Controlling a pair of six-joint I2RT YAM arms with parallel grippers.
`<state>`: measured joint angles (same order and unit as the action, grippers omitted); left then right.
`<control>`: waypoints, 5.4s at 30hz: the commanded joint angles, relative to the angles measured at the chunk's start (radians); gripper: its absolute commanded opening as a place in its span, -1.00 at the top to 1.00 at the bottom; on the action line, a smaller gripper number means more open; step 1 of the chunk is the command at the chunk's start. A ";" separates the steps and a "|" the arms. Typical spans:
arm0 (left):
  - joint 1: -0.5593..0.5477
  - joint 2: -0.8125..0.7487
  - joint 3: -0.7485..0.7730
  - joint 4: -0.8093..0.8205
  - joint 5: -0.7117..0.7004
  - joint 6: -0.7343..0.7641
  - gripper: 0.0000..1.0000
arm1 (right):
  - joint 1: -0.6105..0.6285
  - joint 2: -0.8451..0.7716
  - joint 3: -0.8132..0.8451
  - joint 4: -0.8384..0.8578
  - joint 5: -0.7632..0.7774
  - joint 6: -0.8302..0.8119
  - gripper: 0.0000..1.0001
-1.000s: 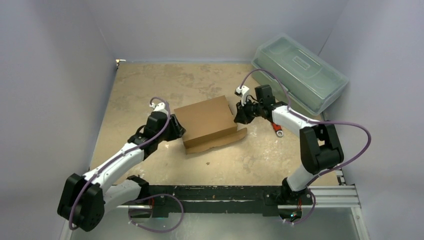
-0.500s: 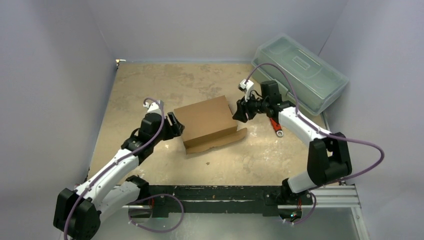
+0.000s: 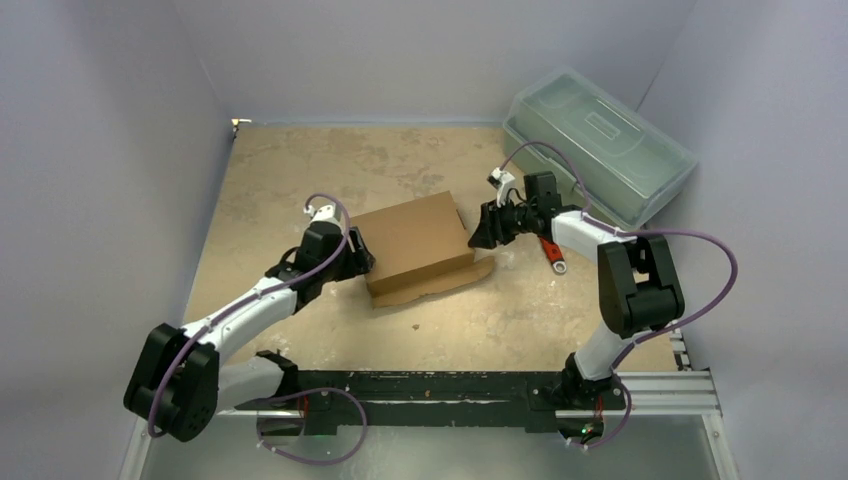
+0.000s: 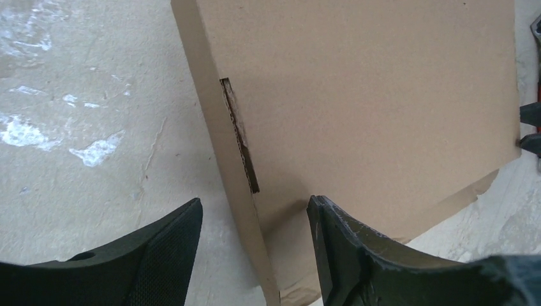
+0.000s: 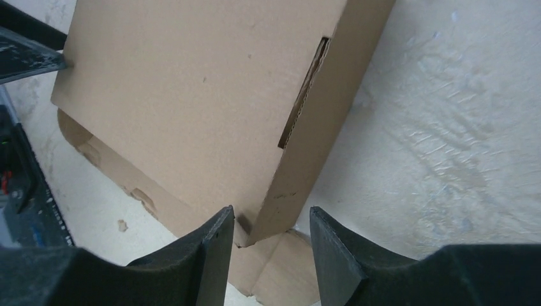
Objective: Fold the paper box
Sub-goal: Close the paper box at the center of the board.
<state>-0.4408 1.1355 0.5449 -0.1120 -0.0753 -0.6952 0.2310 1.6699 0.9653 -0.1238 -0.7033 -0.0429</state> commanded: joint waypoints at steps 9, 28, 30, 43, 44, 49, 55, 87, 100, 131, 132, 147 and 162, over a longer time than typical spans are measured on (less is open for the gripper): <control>-0.002 0.248 0.181 0.082 0.020 0.091 0.02 | 0.000 0.079 0.002 -0.072 -0.239 0.015 0.25; 0.057 0.422 0.535 -0.058 -0.132 0.243 0.01 | -0.036 -0.034 -0.005 -0.161 -0.170 -0.062 0.03; 0.057 0.326 0.494 -0.052 -0.164 0.255 -0.05 | -0.043 -0.094 -0.005 -0.169 -0.139 -0.097 -0.08; 0.052 -0.249 -0.085 0.444 0.415 -0.025 -0.90 | -0.045 -0.503 -0.025 -0.269 -0.078 -0.539 -0.62; 0.041 -0.249 -0.104 0.478 0.452 -0.050 -0.85 | -0.044 -0.529 -0.032 -0.260 -0.098 -0.551 -0.76; -0.317 -0.222 -0.067 0.411 0.219 0.114 -0.75 | -0.076 -0.518 0.023 -0.267 -0.228 -0.363 -0.98; -0.759 -0.023 -0.023 0.512 -0.246 0.405 -0.62 | -0.209 -0.535 -0.022 -0.248 -0.306 -0.332 -0.98; -0.891 0.729 0.495 0.299 -0.687 0.517 -0.09 | -0.324 -0.439 0.021 -0.390 -0.316 -0.417 -0.98; -0.757 0.228 0.102 0.441 -0.391 -0.040 0.09 | -0.326 -0.428 -0.012 -0.304 -0.228 -0.359 -0.98; -0.368 0.203 0.104 0.045 -0.525 -0.695 0.66 | -0.014 -0.124 0.225 -0.068 0.324 -0.301 0.34; -0.360 0.198 0.093 0.040 -0.525 -0.692 0.70 | -0.010 -0.080 0.271 -0.081 0.347 -0.302 0.47; -0.191 0.325 0.138 0.096 -0.411 -0.542 0.86 | 0.027 0.310 0.579 -0.209 0.395 -0.352 0.79; -0.146 0.400 0.171 0.175 -0.361 -0.454 0.87 | 0.030 0.142 0.281 -0.201 0.322 -0.402 0.82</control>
<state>-0.6033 1.5314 0.6838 0.0208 -0.4477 -1.1938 0.2550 1.9091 1.3285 -0.3344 -0.3420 -0.4255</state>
